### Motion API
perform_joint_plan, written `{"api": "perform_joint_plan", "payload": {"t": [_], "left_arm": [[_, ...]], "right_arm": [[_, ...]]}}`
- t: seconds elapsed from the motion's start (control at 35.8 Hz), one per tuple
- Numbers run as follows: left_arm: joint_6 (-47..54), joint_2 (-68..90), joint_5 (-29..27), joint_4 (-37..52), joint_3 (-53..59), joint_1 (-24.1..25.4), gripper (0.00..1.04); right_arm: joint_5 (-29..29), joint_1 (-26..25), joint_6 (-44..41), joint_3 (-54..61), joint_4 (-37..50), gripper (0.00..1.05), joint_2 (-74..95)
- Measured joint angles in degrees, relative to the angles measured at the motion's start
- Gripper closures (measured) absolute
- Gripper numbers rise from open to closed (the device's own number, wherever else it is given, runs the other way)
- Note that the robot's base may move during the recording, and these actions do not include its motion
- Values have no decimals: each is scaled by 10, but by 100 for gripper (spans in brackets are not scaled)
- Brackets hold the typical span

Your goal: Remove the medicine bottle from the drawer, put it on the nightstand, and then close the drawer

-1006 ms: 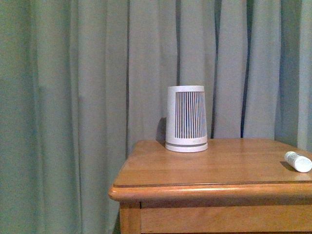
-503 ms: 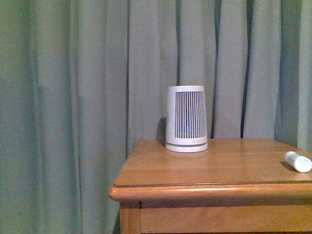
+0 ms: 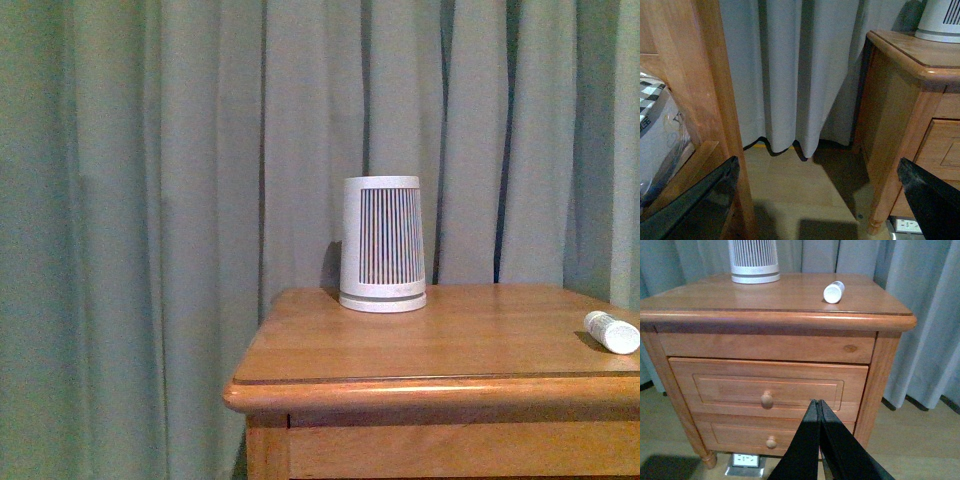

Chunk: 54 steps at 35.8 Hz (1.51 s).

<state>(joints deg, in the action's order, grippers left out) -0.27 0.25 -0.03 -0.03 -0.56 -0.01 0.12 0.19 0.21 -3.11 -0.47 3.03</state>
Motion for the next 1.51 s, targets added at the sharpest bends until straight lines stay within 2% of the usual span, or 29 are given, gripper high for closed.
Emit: {"api": "perform_joint_plan", "payload": {"t": [0.39,0.59,0.73,0.95,1.51], "left_arm": [[0,0,0,0,0,0,7],[0,0,0,0,0,0,7],[0,0,0,0,0,0,7],[0,0,0,0,0,0,7],[0,0,0,0,0,0,7]], "right_arm": [[0,0,-1,24,3,101,-26],[0,0,0,24,3,67,-26],[0,0,0,24,3,35,-26],[0,0,0,24,3,6,-26],[0,0,0,24,3,7,-26]]}}
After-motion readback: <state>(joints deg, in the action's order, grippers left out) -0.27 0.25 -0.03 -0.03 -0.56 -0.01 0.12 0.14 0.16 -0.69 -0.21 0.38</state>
